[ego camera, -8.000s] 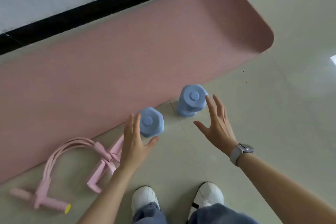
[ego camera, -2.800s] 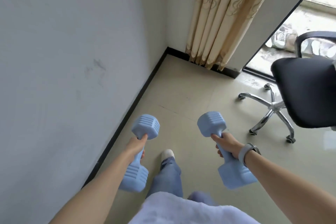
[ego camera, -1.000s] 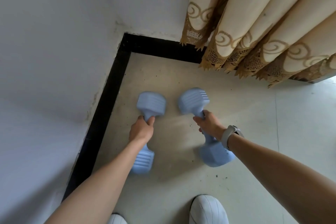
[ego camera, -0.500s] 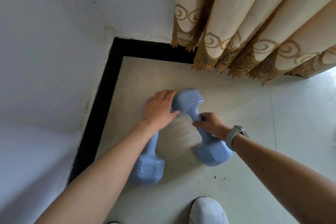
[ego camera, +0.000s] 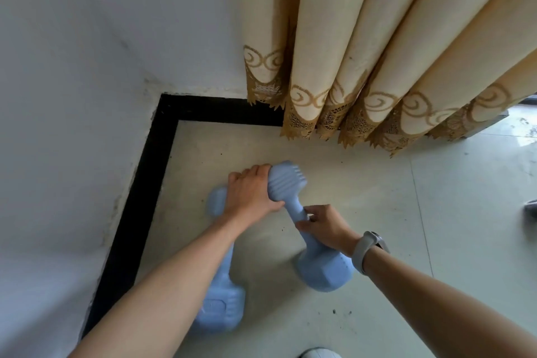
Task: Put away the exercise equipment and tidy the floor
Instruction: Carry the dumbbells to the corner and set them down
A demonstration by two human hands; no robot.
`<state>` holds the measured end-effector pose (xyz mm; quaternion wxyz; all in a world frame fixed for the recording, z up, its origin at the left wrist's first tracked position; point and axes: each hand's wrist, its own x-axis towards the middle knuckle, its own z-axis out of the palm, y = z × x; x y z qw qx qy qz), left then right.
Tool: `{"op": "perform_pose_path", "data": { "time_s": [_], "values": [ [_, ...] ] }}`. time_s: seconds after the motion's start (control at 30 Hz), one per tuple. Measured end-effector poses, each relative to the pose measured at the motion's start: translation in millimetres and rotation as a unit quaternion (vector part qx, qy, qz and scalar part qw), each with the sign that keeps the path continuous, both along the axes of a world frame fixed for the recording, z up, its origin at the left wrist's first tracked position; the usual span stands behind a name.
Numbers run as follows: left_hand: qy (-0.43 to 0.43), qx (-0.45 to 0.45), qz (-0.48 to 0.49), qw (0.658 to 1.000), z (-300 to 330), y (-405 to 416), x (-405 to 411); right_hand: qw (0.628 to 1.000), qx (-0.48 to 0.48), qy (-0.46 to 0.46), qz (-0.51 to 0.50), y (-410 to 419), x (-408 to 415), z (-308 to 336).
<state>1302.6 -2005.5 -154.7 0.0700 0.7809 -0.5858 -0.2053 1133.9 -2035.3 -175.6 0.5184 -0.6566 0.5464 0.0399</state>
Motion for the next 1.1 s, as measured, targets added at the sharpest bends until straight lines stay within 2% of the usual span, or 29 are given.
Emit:
{"op": "perform_pose_path", "data": {
  "time_s": [0.1, 0.17, 0.2, 0.3, 0.37, 0.43, 0.5, 0.57, 0.67, 0.73, 0.87, 1.1],
  "values": [
    [-0.044, -0.138, -0.023, 0.989, 21.9, -2.6, 11.0, 0.998, -0.025, -0.056, -0.026, -7.9, 12.5, 17.6],
    [-0.106, -0.238, -0.045, 0.964, 35.4, -8.2, 23.3, 0.992, -0.032, -0.116, -0.049, -15.6, 29.2, 30.7],
    [-0.13, -0.258, -0.054, 0.956, 42.5, -10.4, 29.5, 0.988, -0.041, -0.137, -0.064, -20.2, 37.7, 34.8],
    [-0.159, -0.283, -0.068, 0.943, 55.1, -14.4, 48.7, 0.981, -0.054, -0.158, -0.095, -32.5, 55.1, 56.8],
    [-0.174, -0.311, -0.073, 0.932, 62.4, -16.0, 55.3, 0.967, -0.042, -0.214, -0.134, -40.7, 61.6, 75.1],
    [-0.163, -0.318, -0.107, 0.928, 69.5, -19.8, 53.1, 0.944, 0.004, -0.266, -0.197, -49.8, 70.6, 90.4],
    [-0.125, -0.275, -0.127, 0.945, 70.2, -27.1, 54.4, 0.932, 0.07, -0.287, -0.209, -55.2, 86.2, 97.4],
    [-0.034, -0.212, -0.046, 0.975, 58.1, -15.4, 60.1, 0.966, 0.051, -0.208, -0.144, -55.0, 95.1, 92.4],
    [0.047, -0.146, 0.075, 0.985, 42.5, 11.6, 78.3, 0.993, -0.083, -0.072, -0.048, -57.2, 92.6, 81.8],
    [0.036, -0.106, 0.089, 0.99, 33.5, 22.5, 87.8, 0.993, -0.109, -0.047, 0.0, -53.3, 95.4, 70.7],
    [0.019, -0.083, 0.089, 0.992, 23.2, 20.4, 93.7, 0.989, -0.131, -0.025, 0.071, -44.0, 113.3, 53.6],
    [0.093, -0.044, 0.168, 0.98, -5.8, 13.4, 111.3, 0.963, -0.209, 0.067, 0.153, -53.7, 144.8, 21.9]
  ]
}}
